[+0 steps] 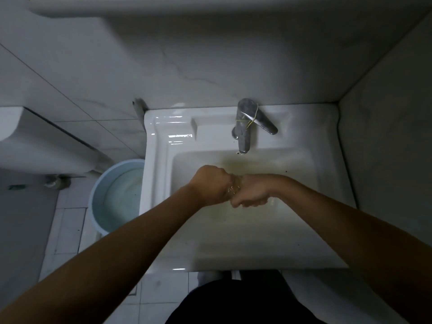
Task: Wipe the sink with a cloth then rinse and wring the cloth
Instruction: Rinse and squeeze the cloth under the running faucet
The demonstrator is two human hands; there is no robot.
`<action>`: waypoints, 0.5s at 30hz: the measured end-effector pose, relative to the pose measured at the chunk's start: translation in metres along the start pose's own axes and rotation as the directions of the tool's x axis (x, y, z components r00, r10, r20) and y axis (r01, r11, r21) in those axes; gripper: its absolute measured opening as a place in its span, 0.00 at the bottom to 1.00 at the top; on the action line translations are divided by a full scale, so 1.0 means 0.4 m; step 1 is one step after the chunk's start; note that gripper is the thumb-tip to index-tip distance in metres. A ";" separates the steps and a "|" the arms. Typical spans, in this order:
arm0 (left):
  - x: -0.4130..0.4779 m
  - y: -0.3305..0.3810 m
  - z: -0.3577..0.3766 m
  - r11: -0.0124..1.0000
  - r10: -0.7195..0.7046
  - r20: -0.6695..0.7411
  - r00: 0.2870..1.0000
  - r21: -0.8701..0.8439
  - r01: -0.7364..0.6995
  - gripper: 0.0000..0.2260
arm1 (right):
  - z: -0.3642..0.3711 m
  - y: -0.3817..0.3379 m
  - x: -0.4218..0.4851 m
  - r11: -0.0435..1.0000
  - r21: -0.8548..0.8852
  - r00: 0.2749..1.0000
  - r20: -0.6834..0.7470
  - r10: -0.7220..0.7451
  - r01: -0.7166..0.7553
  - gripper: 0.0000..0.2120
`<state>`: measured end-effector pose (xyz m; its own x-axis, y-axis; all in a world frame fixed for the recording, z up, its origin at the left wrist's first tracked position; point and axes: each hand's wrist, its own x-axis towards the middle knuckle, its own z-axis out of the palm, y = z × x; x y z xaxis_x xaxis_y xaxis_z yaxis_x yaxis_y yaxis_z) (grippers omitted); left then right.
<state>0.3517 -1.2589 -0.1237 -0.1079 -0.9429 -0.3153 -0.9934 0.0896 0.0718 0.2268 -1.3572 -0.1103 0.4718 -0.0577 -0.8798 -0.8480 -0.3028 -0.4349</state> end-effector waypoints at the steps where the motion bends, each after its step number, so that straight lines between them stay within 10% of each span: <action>1: 0.011 -0.004 0.002 1.000 0.011 0.042 0.999 0.002 -0.011 0.14 | 0.006 0.000 0.014 0.989 -0.146 0.998 -0.060 -0.002 -0.007 0.11; 5: 0.049 -0.018 0.005 0.967 -0.095 0.302 0.949 -0.199 0.160 0.12 | 0.023 0.026 0.055 0.810 -0.580 0.870 -0.352 -0.344 0.086 0.10; 11: 0.069 -0.067 -0.016 0.729 -0.175 0.601 0.780 -0.454 0.513 0.07 | 0.018 0.041 0.055 0.792 -0.575 0.602 -0.564 -0.565 0.205 0.14; 15: 0.020 -0.064 0.015 0.896 -0.291 0.102 0.951 -0.318 0.309 0.17 | 0.019 0.056 0.030 0.911 -0.332 0.679 -0.613 -0.404 0.242 0.12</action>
<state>0.3762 -1.2667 -0.1337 0.1827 -0.8900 -0.4178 -0.9112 -0.3129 0.2681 0.2114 -1.3573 -0.1321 0.8108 -0.5004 -0.3036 -0.5785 -0.6063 -0.5457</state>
